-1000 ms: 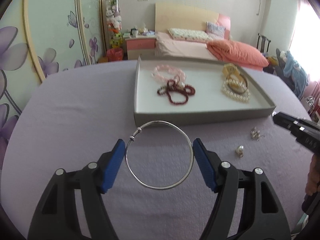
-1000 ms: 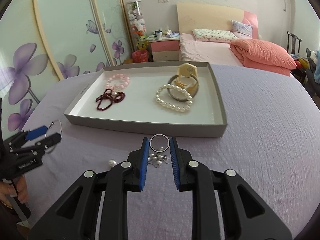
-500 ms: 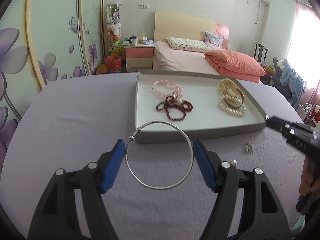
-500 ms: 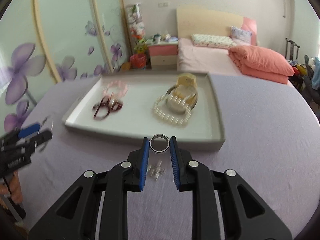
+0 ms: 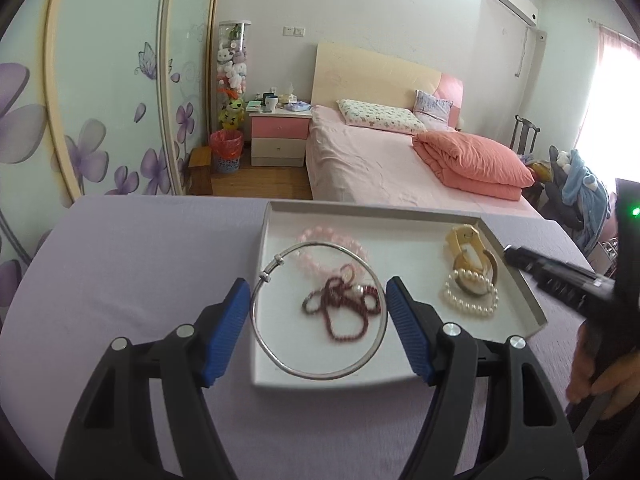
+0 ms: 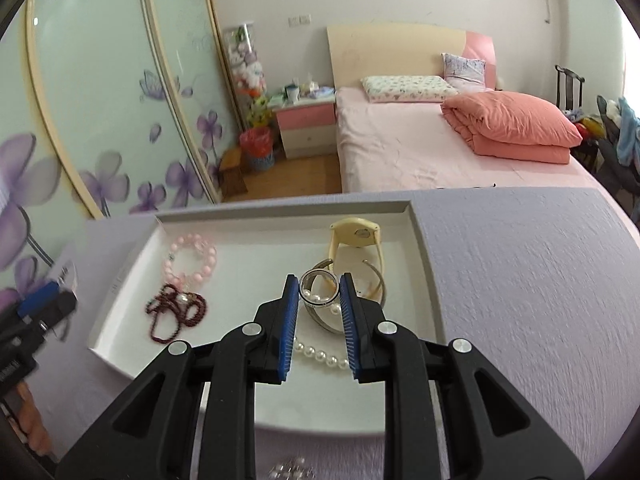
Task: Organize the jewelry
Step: 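Carry the silver ring and bangle over the tray with both grippers, then lower the silver ring into the tray beside the cuff and open the right gripper, then lower the silver bangle onto the red necklace and open the left gripper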
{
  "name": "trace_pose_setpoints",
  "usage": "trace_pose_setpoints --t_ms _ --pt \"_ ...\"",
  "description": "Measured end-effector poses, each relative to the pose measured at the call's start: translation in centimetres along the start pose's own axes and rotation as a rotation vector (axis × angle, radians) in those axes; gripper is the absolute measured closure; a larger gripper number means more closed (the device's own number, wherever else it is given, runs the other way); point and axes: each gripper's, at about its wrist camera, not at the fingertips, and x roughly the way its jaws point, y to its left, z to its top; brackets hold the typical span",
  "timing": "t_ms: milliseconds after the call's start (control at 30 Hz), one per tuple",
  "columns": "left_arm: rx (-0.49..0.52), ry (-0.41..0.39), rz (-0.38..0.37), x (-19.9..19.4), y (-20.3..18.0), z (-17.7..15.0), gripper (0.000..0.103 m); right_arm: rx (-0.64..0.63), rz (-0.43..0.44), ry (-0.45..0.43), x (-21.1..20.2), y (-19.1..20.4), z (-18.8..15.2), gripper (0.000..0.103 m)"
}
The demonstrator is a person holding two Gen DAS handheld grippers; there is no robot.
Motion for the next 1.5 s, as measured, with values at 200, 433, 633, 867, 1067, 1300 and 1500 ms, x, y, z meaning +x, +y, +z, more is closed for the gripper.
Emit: trace_pose_setpoints --t_ms 200,433,633,867,1067,1300,1500 --pt "-0.003 0.019 -0.018 2.3 -0.7 1.0 0.034 -0.023 -0.008 0.028 2.1 0.4 -0.5 0.081" --pt "0.001 0.036 -0.028 3.9 -1.4 1.1 0.034 -0.027 -0.011 0.020 2.5 0.2 -0.7 0.075" --pt "0.005 0.047 -0.037 4.4 -1.7 0.7 0.034 -0.026 -0.021 -0.009 1.8 -0.1 -0.8 0.053" --pt "0.011 0.046 -0.045 4.5 -2.2 0.6 0.034 -0.049 -0.043 -0.017 1.1 -0.2 -1.4 0.051" --pt "0.027 0.051 -0.050 5.2 -3.0 0.7 0.034 -0.047 -0.033 -0.016 0.7 -0.5 -1.9 0.047" --pt "0.031 0.062 -0.038 6.5 -3.7 1.0 0.034 -0.052 -0.058 -0.017 0.4 -1.3 -2.3 0.045" --pt "0.037 0.073 -0.032 7.7 -4.2 1.2 0.034 -0.043 -0.062 -0.020 0.4 -2.0 -2.4 0.043"
